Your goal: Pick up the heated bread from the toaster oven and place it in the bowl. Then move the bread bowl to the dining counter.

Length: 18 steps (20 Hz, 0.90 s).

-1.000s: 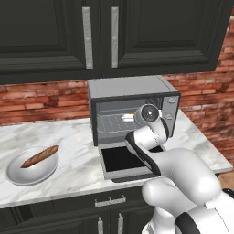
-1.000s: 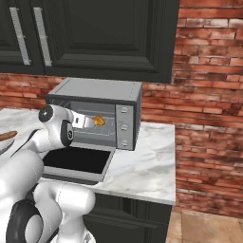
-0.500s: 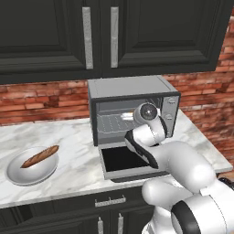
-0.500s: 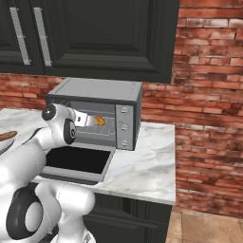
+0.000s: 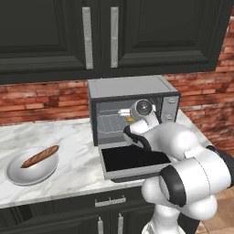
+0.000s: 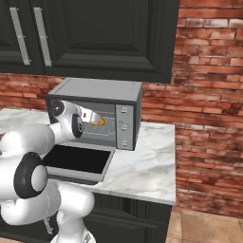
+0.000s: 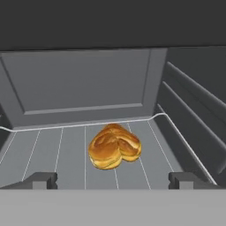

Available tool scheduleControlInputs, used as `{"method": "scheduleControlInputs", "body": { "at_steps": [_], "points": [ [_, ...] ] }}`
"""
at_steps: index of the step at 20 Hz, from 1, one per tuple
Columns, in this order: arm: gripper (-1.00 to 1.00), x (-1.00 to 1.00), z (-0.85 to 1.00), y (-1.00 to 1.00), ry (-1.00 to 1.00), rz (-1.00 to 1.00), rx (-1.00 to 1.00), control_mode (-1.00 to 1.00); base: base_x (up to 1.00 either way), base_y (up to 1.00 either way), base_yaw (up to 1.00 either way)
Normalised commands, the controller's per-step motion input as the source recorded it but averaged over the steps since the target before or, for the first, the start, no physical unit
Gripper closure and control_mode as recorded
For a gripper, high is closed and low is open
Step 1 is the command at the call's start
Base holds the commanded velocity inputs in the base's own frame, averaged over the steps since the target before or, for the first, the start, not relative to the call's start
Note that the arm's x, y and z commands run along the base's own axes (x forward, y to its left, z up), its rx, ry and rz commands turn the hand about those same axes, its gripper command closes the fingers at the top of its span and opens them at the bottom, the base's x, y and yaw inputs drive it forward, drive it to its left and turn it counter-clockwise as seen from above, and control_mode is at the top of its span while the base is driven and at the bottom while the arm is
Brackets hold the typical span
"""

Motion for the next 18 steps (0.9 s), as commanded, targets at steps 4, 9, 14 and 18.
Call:
{"method": "scheduleControlInputs", "body": {
  "at_steps": [4, 9, 14, 18],
  "points": [
    [-1.00, 0.39, -0.32, 0.00, 0.00, 0.00, 0.00, -1.00, 0.00, 0.00, 0.00],
    [-1.00, 0.35, -0.17, 0.00, 0.00, 0.00, 0.00, -1.00, 0.00, 0.00, 0.00],
    [-1.00, 0.22, -0.21, 0.00, 0.00, -0.01, 0.00, -1.00, 0.00, 0.00, 0.00],
    [-1.00, 0.06, -0.27, -0.03, 0.00, -0.03, 0.00, -1.00, 0.00, 0.00, 0.00]
  ]
}}
